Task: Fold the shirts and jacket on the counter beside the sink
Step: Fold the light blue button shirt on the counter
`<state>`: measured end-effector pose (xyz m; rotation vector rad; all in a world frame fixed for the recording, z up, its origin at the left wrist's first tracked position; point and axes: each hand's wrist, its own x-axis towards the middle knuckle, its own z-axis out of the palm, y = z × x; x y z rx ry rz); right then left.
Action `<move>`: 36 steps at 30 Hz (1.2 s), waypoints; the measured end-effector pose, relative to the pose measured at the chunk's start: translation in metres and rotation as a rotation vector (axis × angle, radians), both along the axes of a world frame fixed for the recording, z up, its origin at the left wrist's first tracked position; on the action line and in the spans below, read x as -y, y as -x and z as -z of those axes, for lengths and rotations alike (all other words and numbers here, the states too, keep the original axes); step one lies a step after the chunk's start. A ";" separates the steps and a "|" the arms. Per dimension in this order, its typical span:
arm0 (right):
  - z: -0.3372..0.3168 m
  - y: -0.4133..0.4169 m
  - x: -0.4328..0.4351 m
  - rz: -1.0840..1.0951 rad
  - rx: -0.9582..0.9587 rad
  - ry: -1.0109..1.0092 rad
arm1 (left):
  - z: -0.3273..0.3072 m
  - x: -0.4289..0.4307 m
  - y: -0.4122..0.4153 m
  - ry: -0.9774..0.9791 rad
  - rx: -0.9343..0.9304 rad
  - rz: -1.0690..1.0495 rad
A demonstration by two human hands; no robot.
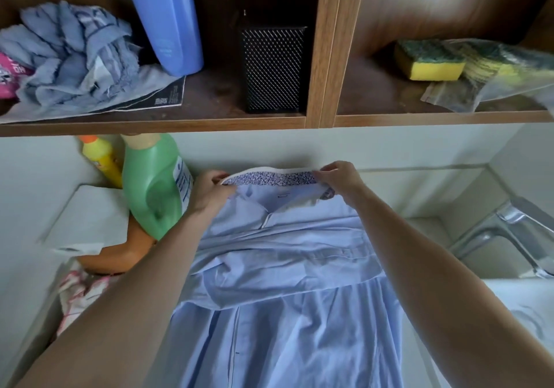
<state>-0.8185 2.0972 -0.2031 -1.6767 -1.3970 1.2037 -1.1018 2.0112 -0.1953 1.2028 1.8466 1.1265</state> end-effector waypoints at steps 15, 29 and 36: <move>0.048 -0.069 0.170 -0.145 0.358 -0.235 | 0.060 0.180 0.012 0.182 -0.316 0.100; 0.062 -0.044 0.174 0.070 0.213 0.131 | 0.071 0.174 -0.003 0.294 0.170 0.002; 0.069 -0.044 0.175 0.030 0.069 -0.059 | 0.075 0.178 -0.012 0.369 0.229 0.285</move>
